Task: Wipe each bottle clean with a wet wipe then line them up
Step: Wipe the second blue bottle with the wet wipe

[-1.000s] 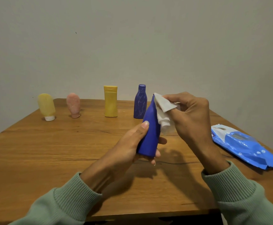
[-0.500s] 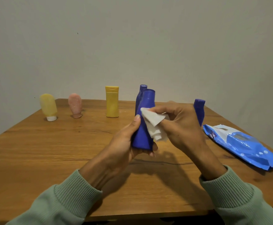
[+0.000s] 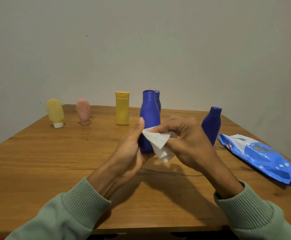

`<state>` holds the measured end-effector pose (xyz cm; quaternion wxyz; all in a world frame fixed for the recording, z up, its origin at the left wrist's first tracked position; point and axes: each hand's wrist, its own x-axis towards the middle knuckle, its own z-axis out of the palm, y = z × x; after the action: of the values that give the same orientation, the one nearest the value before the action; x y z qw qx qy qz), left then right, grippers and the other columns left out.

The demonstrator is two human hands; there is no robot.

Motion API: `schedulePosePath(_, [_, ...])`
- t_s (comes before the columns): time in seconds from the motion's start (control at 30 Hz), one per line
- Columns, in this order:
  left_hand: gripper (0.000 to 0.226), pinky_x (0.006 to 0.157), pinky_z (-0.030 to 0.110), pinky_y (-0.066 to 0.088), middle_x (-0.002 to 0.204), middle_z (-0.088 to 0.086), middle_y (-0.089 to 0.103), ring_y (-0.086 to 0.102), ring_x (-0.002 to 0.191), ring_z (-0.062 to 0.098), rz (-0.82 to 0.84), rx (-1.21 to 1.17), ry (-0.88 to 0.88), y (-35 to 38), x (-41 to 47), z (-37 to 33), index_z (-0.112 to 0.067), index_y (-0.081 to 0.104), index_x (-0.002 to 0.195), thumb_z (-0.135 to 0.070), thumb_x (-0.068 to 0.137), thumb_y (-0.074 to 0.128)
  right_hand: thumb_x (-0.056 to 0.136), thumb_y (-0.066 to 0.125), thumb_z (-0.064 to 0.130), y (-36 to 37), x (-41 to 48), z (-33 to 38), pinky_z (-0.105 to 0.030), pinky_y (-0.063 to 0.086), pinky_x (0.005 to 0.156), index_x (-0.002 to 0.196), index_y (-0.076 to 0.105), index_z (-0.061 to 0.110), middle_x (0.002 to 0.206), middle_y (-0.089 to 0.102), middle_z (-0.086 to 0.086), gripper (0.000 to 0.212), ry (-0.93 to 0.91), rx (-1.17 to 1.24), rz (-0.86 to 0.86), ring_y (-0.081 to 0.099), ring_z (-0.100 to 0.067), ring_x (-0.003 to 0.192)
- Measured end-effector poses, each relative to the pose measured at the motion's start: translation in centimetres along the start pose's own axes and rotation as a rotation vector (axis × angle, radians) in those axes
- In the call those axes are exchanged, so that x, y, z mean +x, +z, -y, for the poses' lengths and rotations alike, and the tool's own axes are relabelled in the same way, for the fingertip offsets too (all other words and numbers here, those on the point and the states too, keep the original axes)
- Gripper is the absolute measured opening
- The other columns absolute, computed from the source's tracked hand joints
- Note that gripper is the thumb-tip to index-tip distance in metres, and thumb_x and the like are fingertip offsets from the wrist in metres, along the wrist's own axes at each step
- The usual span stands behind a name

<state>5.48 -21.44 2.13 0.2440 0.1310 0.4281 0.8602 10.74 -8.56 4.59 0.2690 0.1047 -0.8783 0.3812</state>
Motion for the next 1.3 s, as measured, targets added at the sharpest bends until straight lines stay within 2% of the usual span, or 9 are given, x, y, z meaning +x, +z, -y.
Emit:
schedulePosePath(0.27, [0.049,0.074,0.042,0.058,0.111,0.019,0.069,0.07,0.093,0.028,-0.028,0.125,-0.002,-0.3,0.2,-0.1,-0.007,0.051,0.129,-0.042,0.095,0.045,0.078,0.073,0.017,-1.6,0.3,0.3,-0.025,0.054,0.076,0.098,0.074,0.024,0.1,0.067,0.008,0.022,0.095,-0.029,0.304,0.062,-0.007,0.092])
schedulePosePath(0.47, [0.037,0.072,0.049,0.06,0.108,0.013,0.071,0.072,0.091,0.029,0.015,0.141,0.018,-0.3,0.0,-0.2,-0.012,0.054,0.123,-0.037,0.098,0.044,0.077,0.075,0.016,-3.1,0.4,0.3,-0.018,0.054,0.061,0.087,0.074,0.027,0.086,0.07,0.009,0.015,0.129,0.133,0.06,0.066,-0.005,0.08])
schedulePosePath(0.57, [0.032,0.078,0.051,0.058,0.093,0.008,0.075,0.072,0.085,0.026,0.032,0.185,0.019,-0.4,-0.1,-0.1,-0.015,0.059,0.116,-0.036,0.095,0.048,0.077,0.074,0.012,-2.7,0.4,0.4,-0.016,0.054,0.062,0.086,0.071,0.029,0.089,0.07,0.009,0.019,0.15,0.2,-0.029,0.066,-0.006,0.081])
schedulePosePath(0.67, [0.038,0.082,0.05,0.056,0.106,0.01,0.073,0.07,0.094,0.027,0.058,0.209,0.017,-0.4,-0.2,-0.2,-0.016,0.061,0.115,-0.038,0.085,0.054,0.077,0.073,0.013,-2.0,0.3,0.7,-0.013,0.053,0.062,0.086,0.07,0.032,0.09,0.069,0.011,0.02,0.145,0.216,-0.017,0.066,-0.004,0.083])
schedulePosePath(0.77, [0.047,0.081,0.047,0.057,0.121,0.016,0.065,0.067,0.101,0.029,0.084,0.182,0.005,-0.3,-0.3,-0.2,-0.013,0.058,0.121,-0.035,0.08,0.059,0.077,0.074,0.014,-1.4,0.2,0.6,-0.022,0.057,0.069,0.093,0.072,0.026,0.096,0.069,0.005,0.02,0.164,0.168,0.047,0.065,-0.01,0.088])
schedulePosePath(0.87, [0.049,0.074,0.041,0.06,0.114,0.015,0.068,0.07,0.091,0.024,0.105,0.121,-0.008,-0.3,-0.2,-0.2,-0.008,0.057,0.121,-0.032,0.078,0.061,0.077,0.075,0.014,-1.3,0.2,0.6,-0.022,0.057,0.069,0.093,0.072,0.025,0.095,0.069,0.005,0.02,0.148,0.157,0.068,0.065,-0.01,0.087])
schedulePosePath(1.03, [0.05,0.07,0.038,0.059,0.098,0.009,0.072,0.07,0.085,0.022,0.077,0.152,0.004,-0.5,0.1,-0.2,-0.011,0.059,0.115,-0.035,0.072,0.066,0.076,0.075,0.018,-1.0,0.0,0.7,-0.012,0.052,0.064,0.084,0.067,0.033,0.088,0.066,0.013,0.019,0.102,0.154,0.063,0.064,-0.005,0.08])
schedulePosePath(1.2, [0.062,0.07,0.039,0.058,0.113,0.012,0.068,0.069,0.093,0.026,0.02,0.233,0.018,-0.5,0.2,-0.1,-0.015,0.054,0.127,-0.04,0.072,0.066,0.077,0.073,0.01,-0.6,0.0,0.6,-0.011,0.052,0.064,0.089,0.066,0.028,0.084,0.058,0.02,0.023,0.088,0.076,0.03,0.061,-0.003,0.08])
schedulePosePath(1.3, [0.055,0.075,0.041,0.059,0.118,0.012,0.065,0.068,0.101,0.029,0.005,0.231,-0.003,-0.5,0.2,-0.2,-0.017,0.057,0.12,-0.044,0.073,0.064,0.077,0.074,0.011,-0.7,0.1,0.5,-0.008,0.05,0.06,0.084,0.064,0.033,0.08,0.057,0.023,0.024,0.087,0.08,0.009,0.06,0.002,0.074])
